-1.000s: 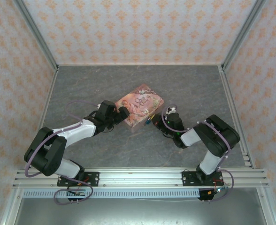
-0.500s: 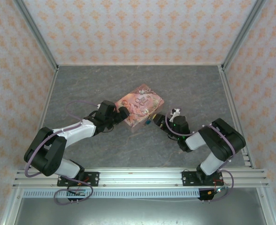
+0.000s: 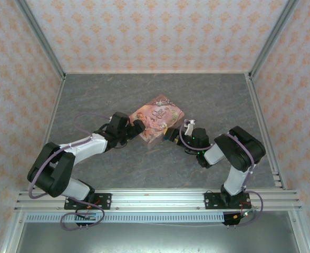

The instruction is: Unlock a padlock with a key

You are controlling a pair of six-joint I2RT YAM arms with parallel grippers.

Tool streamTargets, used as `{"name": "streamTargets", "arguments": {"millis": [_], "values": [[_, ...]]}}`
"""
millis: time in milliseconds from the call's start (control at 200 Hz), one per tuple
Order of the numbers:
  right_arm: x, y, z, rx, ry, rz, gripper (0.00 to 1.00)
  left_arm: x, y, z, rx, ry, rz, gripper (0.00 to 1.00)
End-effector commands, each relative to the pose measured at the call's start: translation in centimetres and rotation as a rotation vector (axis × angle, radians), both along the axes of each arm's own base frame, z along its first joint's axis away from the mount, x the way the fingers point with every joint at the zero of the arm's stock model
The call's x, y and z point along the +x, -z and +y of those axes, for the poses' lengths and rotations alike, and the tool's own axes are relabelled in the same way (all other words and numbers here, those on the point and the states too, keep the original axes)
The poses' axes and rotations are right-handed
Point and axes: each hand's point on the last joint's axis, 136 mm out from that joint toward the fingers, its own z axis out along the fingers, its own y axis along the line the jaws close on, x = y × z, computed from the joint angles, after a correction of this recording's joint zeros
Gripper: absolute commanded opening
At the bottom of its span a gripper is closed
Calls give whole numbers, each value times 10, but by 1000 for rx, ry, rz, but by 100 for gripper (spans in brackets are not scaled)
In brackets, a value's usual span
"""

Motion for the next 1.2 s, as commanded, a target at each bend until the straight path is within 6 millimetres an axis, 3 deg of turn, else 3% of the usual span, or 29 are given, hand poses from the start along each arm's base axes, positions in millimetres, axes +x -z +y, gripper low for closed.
{"name": "streamTargets", "arguments": {"millis": [0,155,495,1191], "values": [[4,-21,13,45,-63,-90,80,-45,59,40,187,-26,241,94],[1,-23,20,78,-107,-92,76,-44,59,40,188,-26,242,94],[-8,-22,21,79,-137,-99,53,-43,61,44,193,-33,246,94],[-23,-19,15,56,-156,-103,41,-45,62,49,196,-40,250,94]]}}
